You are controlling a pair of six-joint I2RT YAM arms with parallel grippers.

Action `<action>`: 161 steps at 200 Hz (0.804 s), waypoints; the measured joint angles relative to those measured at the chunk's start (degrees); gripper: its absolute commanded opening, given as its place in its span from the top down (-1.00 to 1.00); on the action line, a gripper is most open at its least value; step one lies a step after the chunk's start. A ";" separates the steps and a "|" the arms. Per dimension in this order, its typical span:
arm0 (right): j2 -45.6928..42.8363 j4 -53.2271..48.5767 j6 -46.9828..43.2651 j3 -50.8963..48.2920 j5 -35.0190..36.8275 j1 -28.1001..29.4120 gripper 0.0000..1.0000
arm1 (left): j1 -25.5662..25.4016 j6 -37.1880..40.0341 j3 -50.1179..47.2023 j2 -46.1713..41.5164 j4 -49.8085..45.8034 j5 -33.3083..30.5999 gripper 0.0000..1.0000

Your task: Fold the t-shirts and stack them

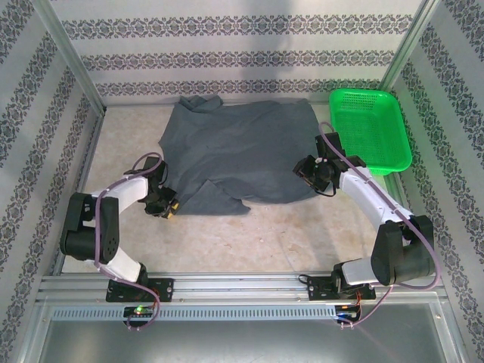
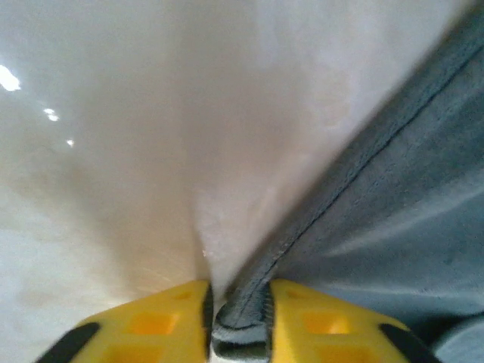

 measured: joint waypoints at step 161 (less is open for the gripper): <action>-2.34 -4.55 4.61 -9.16 6.36 0.48 0.01 | 16.79 17.57 -0.81 -8.66 -1.18 -7.41 1.00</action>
